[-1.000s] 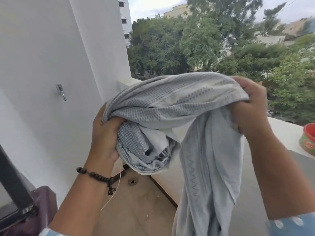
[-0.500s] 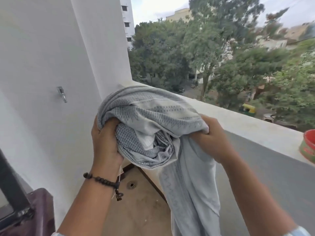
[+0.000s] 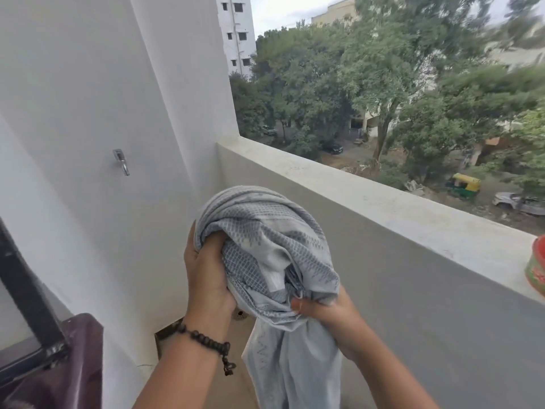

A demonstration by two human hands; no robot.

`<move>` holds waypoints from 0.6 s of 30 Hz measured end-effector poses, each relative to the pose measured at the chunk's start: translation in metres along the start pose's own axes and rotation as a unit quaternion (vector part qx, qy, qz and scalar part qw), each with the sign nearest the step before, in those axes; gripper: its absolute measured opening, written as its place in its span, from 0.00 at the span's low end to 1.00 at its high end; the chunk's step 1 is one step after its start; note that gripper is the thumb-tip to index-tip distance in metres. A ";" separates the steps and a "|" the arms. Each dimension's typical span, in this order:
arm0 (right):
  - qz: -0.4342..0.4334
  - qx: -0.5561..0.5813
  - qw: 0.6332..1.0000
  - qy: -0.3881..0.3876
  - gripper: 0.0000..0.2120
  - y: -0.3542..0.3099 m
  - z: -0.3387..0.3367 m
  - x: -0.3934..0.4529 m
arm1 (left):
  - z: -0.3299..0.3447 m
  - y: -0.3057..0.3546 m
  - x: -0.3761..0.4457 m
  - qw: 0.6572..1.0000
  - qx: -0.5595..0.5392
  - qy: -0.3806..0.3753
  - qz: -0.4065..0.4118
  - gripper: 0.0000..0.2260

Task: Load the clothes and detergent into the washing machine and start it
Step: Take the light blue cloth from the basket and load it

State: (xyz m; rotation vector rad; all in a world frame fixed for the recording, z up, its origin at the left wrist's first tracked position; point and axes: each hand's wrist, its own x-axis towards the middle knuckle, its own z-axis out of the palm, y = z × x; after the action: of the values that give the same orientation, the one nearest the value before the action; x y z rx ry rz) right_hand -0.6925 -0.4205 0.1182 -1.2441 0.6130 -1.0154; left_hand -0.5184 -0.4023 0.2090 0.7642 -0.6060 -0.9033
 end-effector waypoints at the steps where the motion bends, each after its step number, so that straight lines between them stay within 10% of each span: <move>1: -0.018 0.019 0.999 0.033 0.31 -0.001 -0.001 0.001 | 0.001 -0.005 -0.004 1.000 0.017 0.014 -0.015 0.14; 5: -0.058 0.005 0.994 0.091 0.23 -0.026 -0.027 0.008 | -0.015 -0.010 -0.014 0.979 0.179 -0.074 -0.061 0.23; 9: -0.085 -0.185 0.978 0.037 0.23 -0.063 -0.059 0.013 | -0.029 0.017 -0.023 0.906 0.355 -0.218 -0.078 0.53; 15: -0.147 -0.480 0.856 -0.125 0.15 -0.092 -0.037 0.023 | 0.028 0.002 -0.035 0.588 0.733 -0.342 0.009 0.66; 18: -0.165 -0.447 0.868 -0.137 0.19 -0.100 -0.034 0.021 | 0.031 -0.017 -0.041 0.656 0.682 -0.321 0.034 0.55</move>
State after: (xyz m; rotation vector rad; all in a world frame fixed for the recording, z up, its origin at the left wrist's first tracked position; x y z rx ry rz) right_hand -0.7408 -0.4551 0.2086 -2.3373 0.6817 -0.8018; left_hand -0.5697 -0.3839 0.2080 1.7499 -2.0583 -0.4757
